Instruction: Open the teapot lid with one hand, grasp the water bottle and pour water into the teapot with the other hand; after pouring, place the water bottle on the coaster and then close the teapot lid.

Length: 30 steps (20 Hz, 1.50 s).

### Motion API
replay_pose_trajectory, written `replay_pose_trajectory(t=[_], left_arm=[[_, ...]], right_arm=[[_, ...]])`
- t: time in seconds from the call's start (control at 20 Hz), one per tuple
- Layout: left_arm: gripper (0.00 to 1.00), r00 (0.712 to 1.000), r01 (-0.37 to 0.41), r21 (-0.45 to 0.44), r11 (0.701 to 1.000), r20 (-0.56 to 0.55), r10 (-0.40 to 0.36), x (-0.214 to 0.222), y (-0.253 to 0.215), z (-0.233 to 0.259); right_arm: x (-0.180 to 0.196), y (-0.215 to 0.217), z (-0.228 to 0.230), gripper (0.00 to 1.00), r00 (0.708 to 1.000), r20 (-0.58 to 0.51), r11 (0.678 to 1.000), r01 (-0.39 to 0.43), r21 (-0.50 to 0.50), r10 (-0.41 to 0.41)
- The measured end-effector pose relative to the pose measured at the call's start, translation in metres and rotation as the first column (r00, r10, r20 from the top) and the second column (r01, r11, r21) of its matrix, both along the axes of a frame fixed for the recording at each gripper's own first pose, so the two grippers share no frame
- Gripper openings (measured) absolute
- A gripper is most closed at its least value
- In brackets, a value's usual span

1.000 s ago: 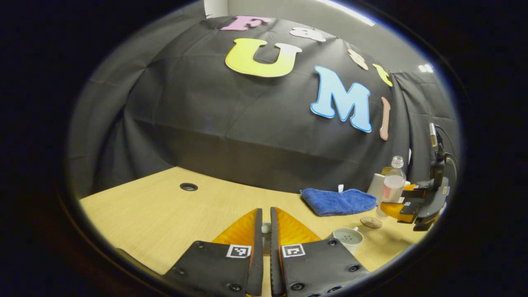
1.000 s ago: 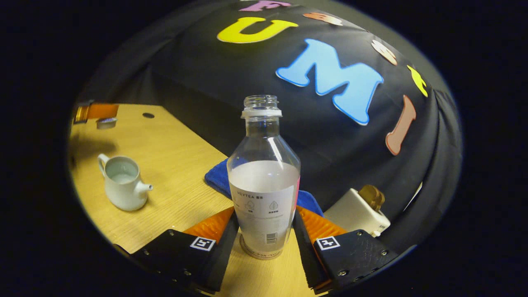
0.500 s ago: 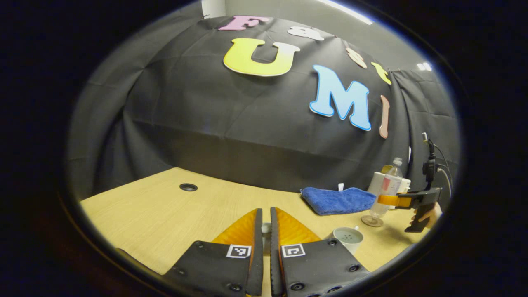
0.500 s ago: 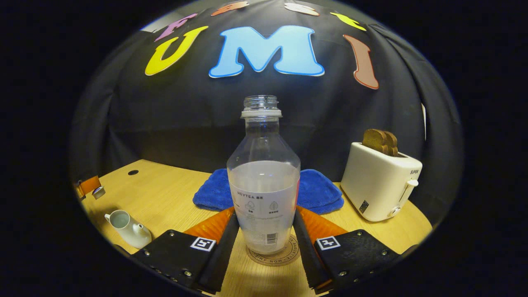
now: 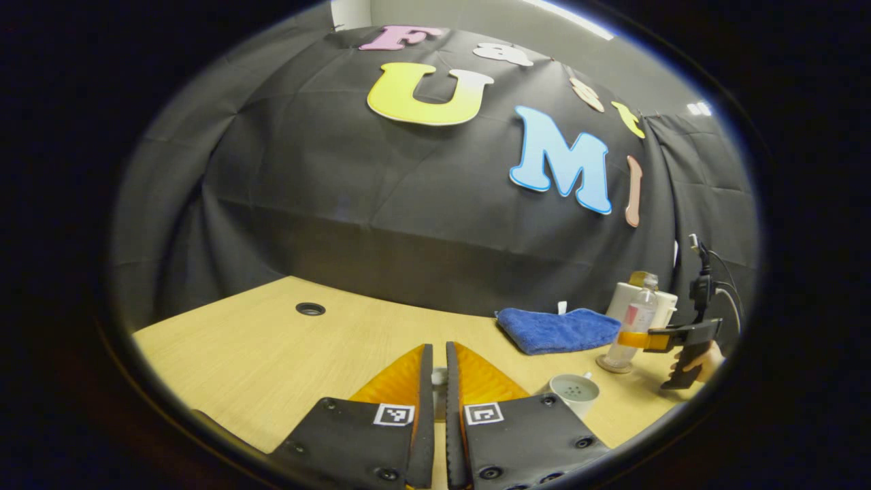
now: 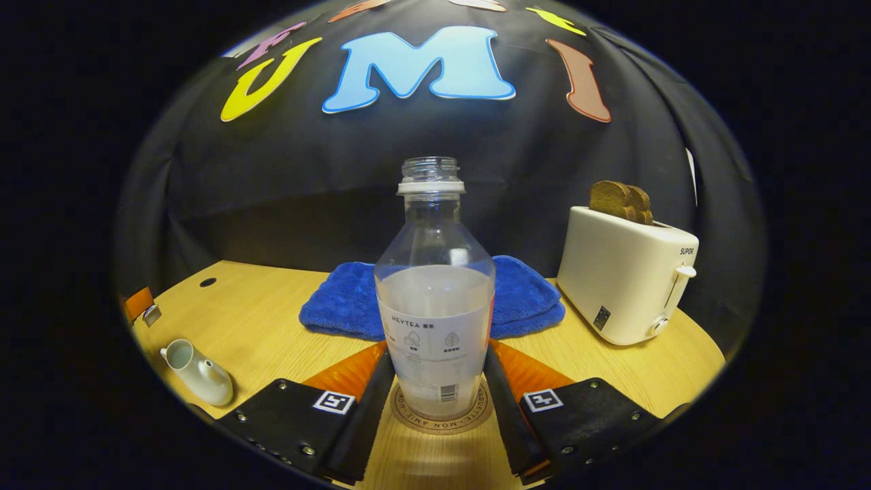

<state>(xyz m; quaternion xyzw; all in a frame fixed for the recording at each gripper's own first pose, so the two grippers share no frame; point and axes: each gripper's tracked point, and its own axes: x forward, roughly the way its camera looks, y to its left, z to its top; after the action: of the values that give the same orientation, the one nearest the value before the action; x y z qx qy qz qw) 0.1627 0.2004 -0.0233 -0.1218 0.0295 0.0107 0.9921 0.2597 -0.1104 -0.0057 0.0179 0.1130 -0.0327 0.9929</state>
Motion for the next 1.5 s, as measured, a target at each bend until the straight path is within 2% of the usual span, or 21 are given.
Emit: replay_pose_trajectory(t=[0.1,0.35,0.5,0.55,0.6,0.7,0.85,1.05,1.15,1.25,1.35,1.4,1.5], left_arm=[[0.17,1.0,0.001,0.003,1.0,-0.002,-0.001,0.0,0.0,0.0],[0.13,1.0,0.001,0.001,1.0,0.0,-0.001,-0.001,0.0,0.0],[0.13,1.0,-0.001,0.002,1.0,-0.001,0.001,0.0,0.0,0.0],[0.17,1.0,-0.002,0.004,1.0,-0.001,0.002,-0.001,0.0,0.001],[0.13,1.0,-0.001,0.004,1.0,0.001,0.001,-0.001,0.0,0.0],[0.15,0.999,0.034,-0.035,0.999,0.024,-0.033,0.0,-0.009,0.005],[0.17,0.999,0.029,-0.047,0.998,0.031,-0.028,-0.001,-0.008,0.004],[0.13,0.999,0.021,-0.011,1.0,0.032,-0.021,0.0,-0.014,0.006],[0.17,0.998,0.046,0.003,0.999,0.035,-0.046,-0.001,-0.028,0.008],[0.13,0.997,0.065,0.04,0.997,0.044,-0.067,-0.002,-0.04,0.015],[0.17,0.993,0.094,0.056,0.994,0.061,-0.097,-0.005,-0.057,0.025],[0.13,0.991,0.106,0.059,0.993,0.071,-0.11,-0.006,-0.065,0.03],[0.17,0.988,0.129,0.076,0.989,0.071,-0.135,-0.006,-0.082,0.035]], right_arm=[[0.0,-0.001,0.0,0.76,1.0,-0.002,1.0,0.003,0.016,-0.003],[-0.004,-0.001,0.003,0.78,1.0,0.007,0.998,0.006,0.059,-0.006],[-0.011,0.001,0.006,0.95,1.0,0.021,0.999,0.009,0.053,-0.01],[-0.016,0.002,0.007,0.95,1.0,0.029,0.999,0.011,0.047,-0.012],[-0.023,0.002,0.005,0.95,0.999,0.034,0.999,0.016,0.041,-0.018],[-0.04,0.002,0.001,0.95,0.998,0.05,0.999,0.032,0.031,-0.034],[-0.071,0.007,-0.006,0.95,0.996,0.072,0.998,0.045,0.037,-0.048],[-0.105,0.025,-0.004,0.94,0.995,0.098,0.999,0.012,0.05,-0.017],[-0.12,0.032,-0.002,0.95,0.994,0.11,0.999,0.002,0.045,-0.007],[-0.134,0.038,-0.001,0.95,0.992,0.126,1.0,-0.005,0.023,0.002],[-0.148,0.04,0.002,0.95,0.989,0.145,1.0,0.001,-0.006,0.0],[-0.154,0.042,0.001,0.95,0.988,0.155,1.0,0.002,-0.013,0.0],[-0.166,0.045,0.001,0.95,0.987,0.16,1.0,0.0,-0.008,0.001]])
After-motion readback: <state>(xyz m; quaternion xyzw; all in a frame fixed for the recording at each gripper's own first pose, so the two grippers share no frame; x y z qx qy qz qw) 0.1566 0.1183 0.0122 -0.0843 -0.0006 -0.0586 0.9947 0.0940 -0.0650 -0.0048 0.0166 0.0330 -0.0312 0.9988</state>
